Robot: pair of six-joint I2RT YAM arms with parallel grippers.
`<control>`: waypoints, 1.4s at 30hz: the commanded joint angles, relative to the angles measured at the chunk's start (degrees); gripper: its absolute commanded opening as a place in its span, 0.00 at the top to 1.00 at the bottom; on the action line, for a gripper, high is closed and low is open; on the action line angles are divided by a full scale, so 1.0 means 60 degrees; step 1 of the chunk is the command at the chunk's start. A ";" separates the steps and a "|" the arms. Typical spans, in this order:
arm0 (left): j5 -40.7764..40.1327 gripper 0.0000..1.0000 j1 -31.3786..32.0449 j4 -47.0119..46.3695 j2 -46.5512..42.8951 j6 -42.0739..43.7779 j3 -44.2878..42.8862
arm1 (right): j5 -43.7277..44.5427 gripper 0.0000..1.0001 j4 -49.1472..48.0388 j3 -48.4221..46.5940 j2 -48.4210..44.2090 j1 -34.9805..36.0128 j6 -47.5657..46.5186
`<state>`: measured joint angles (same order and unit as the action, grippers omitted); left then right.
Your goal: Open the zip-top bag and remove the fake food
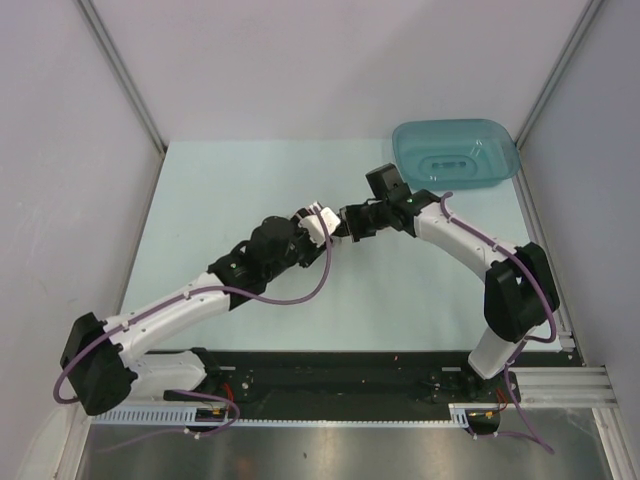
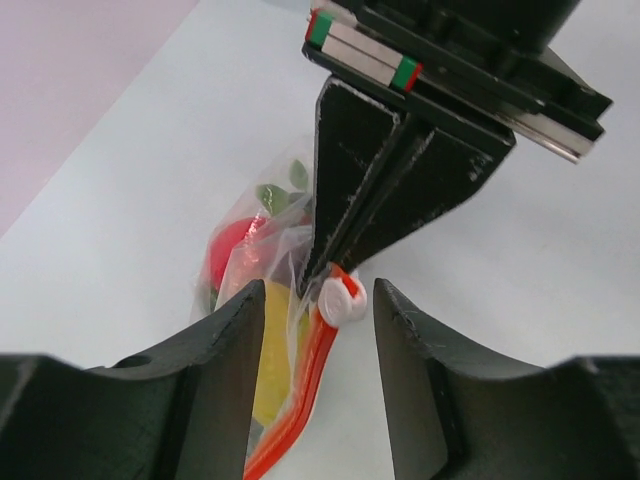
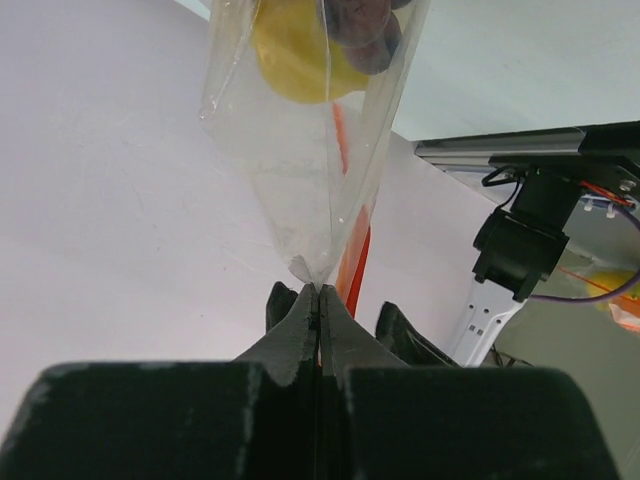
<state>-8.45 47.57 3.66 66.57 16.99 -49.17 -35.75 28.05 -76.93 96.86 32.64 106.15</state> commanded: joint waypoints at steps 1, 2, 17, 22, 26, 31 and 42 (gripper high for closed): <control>-0.0306 0.51 -0.0018 -0.0918 0.0302 -0.0020 -0.0023 | -0.0063 1.00 -0.0105 -0.0084 -0.0528 0.0096 0.0414; -0.0320 0.59 -0.0018 -0.0903 0.0360 0.0009 -0.0067 | -0.0092 1.00 -0.0120 -0.0084 -0.0528 0.0111 0.0414; -0.0394 1.00 -0.0355 -0.0683 0.0157 0.0991 0.0430 | -0.0502 1.00 -0.0998 0.0017 -0.0717 0.0024 0.0238; 0.0059 1.00 -0.0852 -0.0361 -0.0210 0.0991 0.0796 | -0.0649 1.00 -0.1234 0.0150 -0.0806 -0.0210 0.0122; 0.0410 1.00 -0.1175 -0.0171 -0.0532 0.0976 0.1046 | -0.0649 1.00 -0.1057 0.0223 -0.0909 -0.0460 -0.0128; 0.0968 1.00 -0.1307 0.0093 -0.0679 0.0962 0.1105 | -0.0751 1.00 -0.1028 0.0223 -0.0953 -0.0518 -0.0172; 0.1774 1.00 -0.1571 0.0473 -0.1074 0.1079 0.1353 | -0.0751 1.00 -0.0501 0.0282 -0.1201 -0.0972 -0.0787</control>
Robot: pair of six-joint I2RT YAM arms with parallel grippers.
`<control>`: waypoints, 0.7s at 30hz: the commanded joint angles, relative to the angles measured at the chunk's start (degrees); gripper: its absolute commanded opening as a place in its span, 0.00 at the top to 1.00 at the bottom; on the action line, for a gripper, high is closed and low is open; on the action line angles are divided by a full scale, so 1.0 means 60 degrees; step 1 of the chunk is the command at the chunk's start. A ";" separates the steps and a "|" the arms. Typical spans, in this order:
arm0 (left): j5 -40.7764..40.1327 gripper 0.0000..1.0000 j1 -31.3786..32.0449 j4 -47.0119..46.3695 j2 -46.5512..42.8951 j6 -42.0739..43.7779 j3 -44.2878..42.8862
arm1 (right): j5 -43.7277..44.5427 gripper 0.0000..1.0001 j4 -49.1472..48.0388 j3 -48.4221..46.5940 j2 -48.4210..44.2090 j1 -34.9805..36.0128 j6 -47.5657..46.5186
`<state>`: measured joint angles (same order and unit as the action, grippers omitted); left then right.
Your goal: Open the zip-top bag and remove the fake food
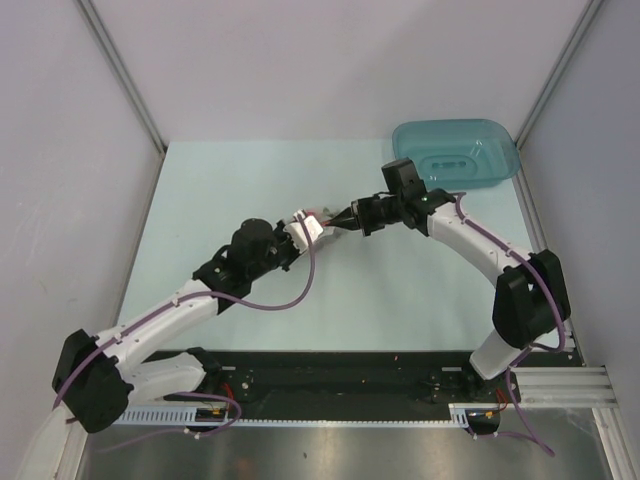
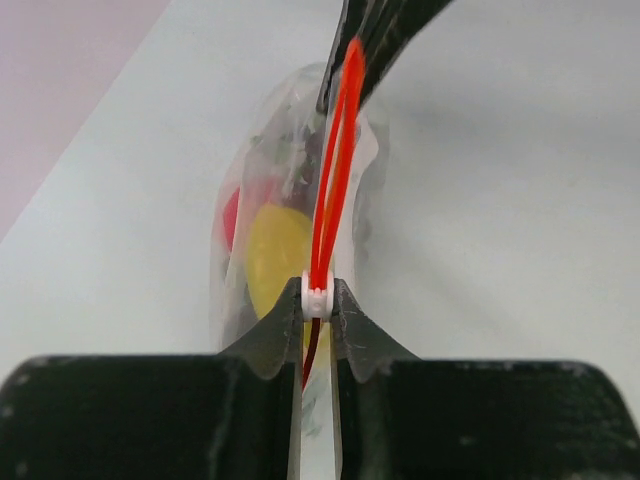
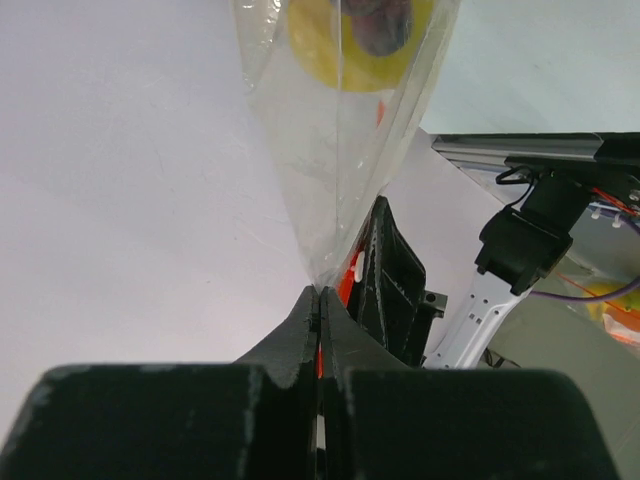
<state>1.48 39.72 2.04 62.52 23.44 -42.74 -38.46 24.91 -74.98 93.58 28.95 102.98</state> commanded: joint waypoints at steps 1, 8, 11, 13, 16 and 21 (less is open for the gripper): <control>0.0091 1.00 -0.0336 0.0830 -0.0430 0.0004 0.0384 | -0.0270 1.00 0.0024 -0.0042 -0.0699 -0.0502 -0.0317; -0.0728 1.00 -0.0702 0.1576 -0.0796 -0.0521 0.0781 | -0.0490 1.00 -0.0007 -0.0043 -0.0275 -0.1440 -0.2116; -0.1415 1.00 -0.0878 0.2263 -0.0986 -0.1542 0.0752 | -0.0665 1.00 -0.0194 -0.0057 0.0251 -0.1835 -0.3201; -0.1594 1.00 -0.0893 0.2748 -0.1308 -0.2278 0.0635 | -0.0783 1.00 -0.0502 -0.0072 0.0720 -0.1968 -0.3758; -0.1331 1.00 -0.0893 0.3350 -0.2009 -0.3246 0.0707 | -0.0651 1.00 -0.1088 -0.0202 0.1130 -0.2159 -0.4387; -0.0584 1.00 -0.0879 0.3834 -0.2861 -0.3425 0.0298 | -0.0785 1.00 -0.1165 -0.1153 0.1995 -0.2159 -0.5909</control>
<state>-2.02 35.48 18.50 49.36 6.98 -38.61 -46.35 20.62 -75.79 103.00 18.17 77.62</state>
